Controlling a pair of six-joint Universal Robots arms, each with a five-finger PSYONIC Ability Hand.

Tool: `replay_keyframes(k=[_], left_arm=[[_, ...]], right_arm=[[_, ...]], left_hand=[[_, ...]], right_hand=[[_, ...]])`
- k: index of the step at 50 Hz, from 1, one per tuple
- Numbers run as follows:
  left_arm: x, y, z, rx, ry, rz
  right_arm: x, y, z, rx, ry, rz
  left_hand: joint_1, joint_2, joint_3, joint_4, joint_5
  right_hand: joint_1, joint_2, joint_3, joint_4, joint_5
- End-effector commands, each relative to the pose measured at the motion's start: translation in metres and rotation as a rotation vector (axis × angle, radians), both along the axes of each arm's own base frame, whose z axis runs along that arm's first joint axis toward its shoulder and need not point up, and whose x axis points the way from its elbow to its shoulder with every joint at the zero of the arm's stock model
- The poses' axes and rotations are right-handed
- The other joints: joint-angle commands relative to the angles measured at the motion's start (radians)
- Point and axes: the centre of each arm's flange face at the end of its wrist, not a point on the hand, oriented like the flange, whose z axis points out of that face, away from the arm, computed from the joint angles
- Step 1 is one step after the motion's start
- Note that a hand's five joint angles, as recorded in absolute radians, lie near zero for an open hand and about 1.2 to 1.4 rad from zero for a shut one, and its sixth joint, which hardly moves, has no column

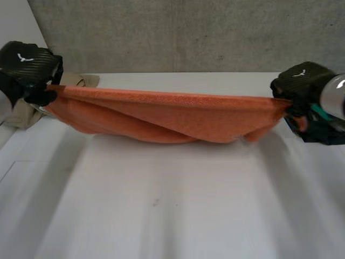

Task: Fold the laundry.

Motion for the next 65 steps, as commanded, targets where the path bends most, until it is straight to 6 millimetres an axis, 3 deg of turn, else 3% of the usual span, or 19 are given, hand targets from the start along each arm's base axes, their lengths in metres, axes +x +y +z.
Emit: replay_keyframes(k=[1, 7, 10, 13, 16, 17, 20, 21, 24, 28, 31, 35, 39, 44, 47, 48, 55, 60, 65], left_arm=[[0.000, 0.018, 0.001, 0.166, -0.042, -0.014], [-0.007, -0.025, -0.048, 0.307, -0.122, 0.004], [-0.014, -0.054, -0.065, 0.297, -0.157, 0.028], [-0.026, -0.076, -0.064, 0.225, -0.168, 0.033], [-0.041, -0.104, -0.030, 0.020, -0.131, 0.040], [-0.046, -0.113, 0.001, -0.121, -0.086, 0.046], [-0.050, -0.121, 0.050, -0.332, 0.012, 0.055], [-0.050, -0.123, 0.081, -0.470, 0.094, 0.065], [-0.043, -0.121, 0.131, -0.692, 0.272, 0.088], [-0.040, -0.116, 0.150, -0.798, 0.382, 0.085], [-0.040, -0.118, 0.139, -0.745, 0.369, 0.080], [-0.034, -0.125, 0.107, -0.623, 0.333, 0.103], [-0.025, -0.133, 0.065, -0.491, 0.289, 0.138], [-0.019, -0.135, -0.005, -0.294, 0.224, 0.155], [-0.021, -0.131, -0.035, -0.211, 0.193, 0.144], [-0.022, -0.128, -0.054, -0.158, 0.166, 0.134], [-0.021, -0.110, -0.124, 0.019, 0.004, 0.104], [-0.012, -0.095, -0.143, 0.111, -0.094, 0.106], [-0.001, -0.060, -0.139, 0.233, -0.196, 0.101]], right_arm=[[-0.002, 0.039, 0.001, 0.111, 0.171, 0.082], [0.010, 0.025, -0.044, 0.210, 0.220, 0.097], [0.015, -0.001, -0.066, 0.180, 0.241, 0.070], [0.019, -0.027, -0.068, 0.082, 0.240, 0.020], [0.028, -0.066, -0.048, -0.140, 0.193, -0.062], [0.031, -0.084, -0.025, -0.289, 0.134, -0.113], [0.032, -0.102, 0.017, -0.498, 0.019, -0.173], [0.034, -0.108, 0.045, -0.631, -0.080, -0.196], [0.034, -0.107, 0.094, -0.830, -0.284, -0.202], [0.031, -0.100, 0.120, -0.928, -0.416, -0.174], [0.033, -0.099, 0.116, -0.913, -0.410, -0.159], [0.036, -0.103, 0.093, -0.840, -0.379, -0.129], [0.039, -0.110, 0.056, -0.732, -0.337, -0.104], [0.035, -0.114, -0.008, -0.534, -0.271, -0.066], [0.035, -0.111, -0.038, -0.437, -0.246, -0.037], [0.035, -0.108, -0.059, -0.372, -0.229, -0.021], [0.023, -0.096, -0.139, -0.146, -0.115, -0.015], [0.007, -0.087, -0.154, -0.052, -0.027, -0.039], [-0.010, -0.061, -0.132, 0.070, 0.020, -0.059]], left_hand=[[0.230, 0.199, 0.207, 0.197, 0.233], [0.230, 0.199, 0.207, 0.197, 0.233], [0.230, 0.199, 0.207, 0.197, 0.233], [0.230, 0.199, 0.207, 0.197, 0.233], [0.230, 0.199, 0.207, 0.197, 0.233], [0.230, 0.199, 0.207, 0.197, 0.233], [0.230, 0.199, 0.207, 0.197, 0.233], [0.230, 0.199, 0.207, 0.197, 0.233], [0.230, 0.199, 0.207, 0.197, 0.233], [0.230, 0.199, 0.207, 0.197, 0.233], [0.230, 0.199, 0.207, 0.197, 0.233], [0.230, 0.199, 0.207, 0.197, 0.233], [0.230, 0.199, 0.207, 0.197, 0.233], [0.230, 0.199, 0.207, 0.197, 0.233], [0.230, 0.199, 0.207, 0.197, 0.233], [0.230, 0.199, 0.207, 0.197, 0.233], [0.230, 0.199, 0.207, 0.197, 0.233], [0.230, 0.199, 0.207, 0.197, 0.233], [0.230, 0.199, 0.207, 0.197, 0.233]], right_hand=[[0.274, 0.222, 0.208, 0.201, 0.203], [0.274, 0.222, 0.208, 0.201, 0.203], [0.274, 0.222, 0.208, 0.201, 0.203], [0.274, 0.222, 0.208, 0.201, 0.203], [0.274, 0.222, 0.208, 0.201, 0.203], [0.274, 0.222, 0.208, 0.201, 0.203], [0.274, 0.222, 0.208, 0.201, 0.203], [0.274, 0.222, 0.208, 0.201, 0.203], [0.274, 0.222, 0.208, 0.201, 0.203], [0.274, 0.222, 0.208, 0.201, 0.203], [0.274, 0.222, 0.208, 0.201, 0.203], [0.274, 0.222, 0.208, 0.201, 0.203], [0.274, 0.222, 0.208, 0.201, 0.203], [0.274, 0.222, 0.208, 0.201, 0.203], [0.274, 0.222, 0.208, 0.201, 0.203], [0.274, 0.222, 0.208, 0.201, 0.203], [0.274, 0.222, 0.208, 0.201, 0.203], [0.274, 0.222, 0.208, 0.201, 0.203], [0.274, 0.222, 0.208, 0.201, 0.203]])
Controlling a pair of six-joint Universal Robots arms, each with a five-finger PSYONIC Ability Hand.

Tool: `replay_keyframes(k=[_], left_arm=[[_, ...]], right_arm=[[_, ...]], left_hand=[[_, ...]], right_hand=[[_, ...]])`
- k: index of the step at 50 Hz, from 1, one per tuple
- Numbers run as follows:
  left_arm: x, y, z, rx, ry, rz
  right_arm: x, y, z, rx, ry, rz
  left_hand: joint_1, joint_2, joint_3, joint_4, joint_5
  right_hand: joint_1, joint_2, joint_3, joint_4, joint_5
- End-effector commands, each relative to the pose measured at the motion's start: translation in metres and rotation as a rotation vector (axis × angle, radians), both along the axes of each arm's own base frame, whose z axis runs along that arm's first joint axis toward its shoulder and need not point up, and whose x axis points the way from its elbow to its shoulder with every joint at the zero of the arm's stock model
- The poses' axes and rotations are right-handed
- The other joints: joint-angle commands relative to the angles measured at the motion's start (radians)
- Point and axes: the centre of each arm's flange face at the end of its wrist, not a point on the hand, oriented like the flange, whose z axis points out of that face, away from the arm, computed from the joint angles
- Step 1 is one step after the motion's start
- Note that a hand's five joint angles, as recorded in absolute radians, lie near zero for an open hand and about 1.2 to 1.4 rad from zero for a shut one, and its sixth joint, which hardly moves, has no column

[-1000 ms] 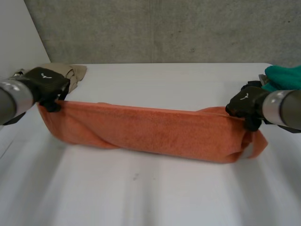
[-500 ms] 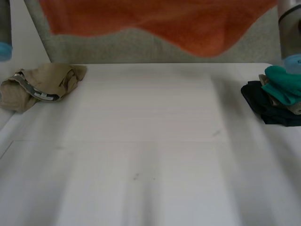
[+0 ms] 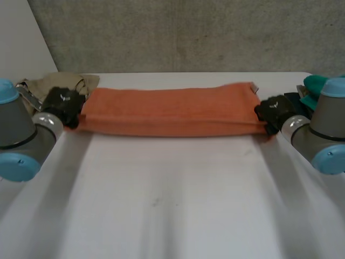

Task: Fold the laundry.

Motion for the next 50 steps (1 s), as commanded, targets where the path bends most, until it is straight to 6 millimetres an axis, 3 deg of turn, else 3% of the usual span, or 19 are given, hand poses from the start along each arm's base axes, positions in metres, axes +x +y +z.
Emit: replay_keyframes(k=[1, 3, 8, 12, 14, 21, 28, 36, 41, 50], left_arm=[[0.016, 0.044, 0.002, 0.168, -0.137, -0.006], [0.019, 0.056, 0.008, 0.193, -0.161, -0.004], [0.030, 0.105, 0.021, 0.366, -0.258, -0.027], [0.037, 0.124, 0.015, 0.511, -0.317, -0.054], [0.038, 0.123, 0.013, 0.526, -0.331, -0.062], [0.025, 0.091, 0.015, 0.418, -0.321, -0.067], [-0.002, 0.035, 0.030, 0.218, -0.224, 0.000], [-0.023, -0.024, 0.010, 0.116, -0.239, 0.107], [-0.029, -0.046, 0.001, 0.078, -0.246, 0.129], [-0.049, -0.058, -0.008, 0.016, -0.236, 0.071]], right_arm=[[-0.028, 0.034, 0.020, 0.183, 0.101, -0.033], [-0.033, 0.044, 0.029, 0.214, 0.129, -0.030], [-0.057, 0.091, 0.045, 0.414, 0.337, 0.027], [-0.065, 0.113, 0.047, 0.499, 0.489, 0.131], [-0.065, 0.113, 0.044, 0.488, 0.522, 0.150], [-0.051, 0.078, 0.026, 0.312, 0.475, 0.090], [-0.028, 0.028, 0.020, 0.052, 0.336, -0.009], [0.000, -0.019, 0.005, -0.193, 0.206, -0.034], [0.009, -0.037, -0.010, -0.236, 0.212, -0.042], [0.020, -0.050, -0.027, -0.220, 0.245, -0.039]], left_hand=[[0.230, 0.197, 0.206, 0.197, 0.233], [0.230, 0.197, 0.206, 0.197, 0.233], [0.230, 0.197, 0.206, 0.197, 0.233], [0.230, 0.197, 0.206, 0.197, 0.233], [0.230, 0.197, 0.206, 0.197, 0.233], [0.230, 0.197, 0.206, 0.197, 0.233], [0.230, 0.197, 0.206, 0.197, 0.233], [0.230, 0.197, 0.206, 0.197, 0.233], [0.230, 0.197, 0.206, 0.197, 0.233], [0.230, 0.197, 0.206, 0.197, 0.233]], right_hand=[[0.274, 0.222, 0.207, 0.197, 0.184], [0.274, 0.222, 0.207, 0.197, 0.184], [0.274, 0.222, 0.207, 0.197, 0.184], [0.274, 0.222, 0.207, 0.197, 0.184], [0.274, 0.222, 0.207, 0.197, 0.184], [0.274, 0.222, 0.207, 0.197, 0.184], [0.274, 0.222, 0.207, 0.197, 0.184], [0.274, 0.222, 0.207, 0.197, 0.184], [0.274, 0.222, 0.207, 0.197, 0.184], [0.274, 0.222, 0.207, 0.197, 0.184]])
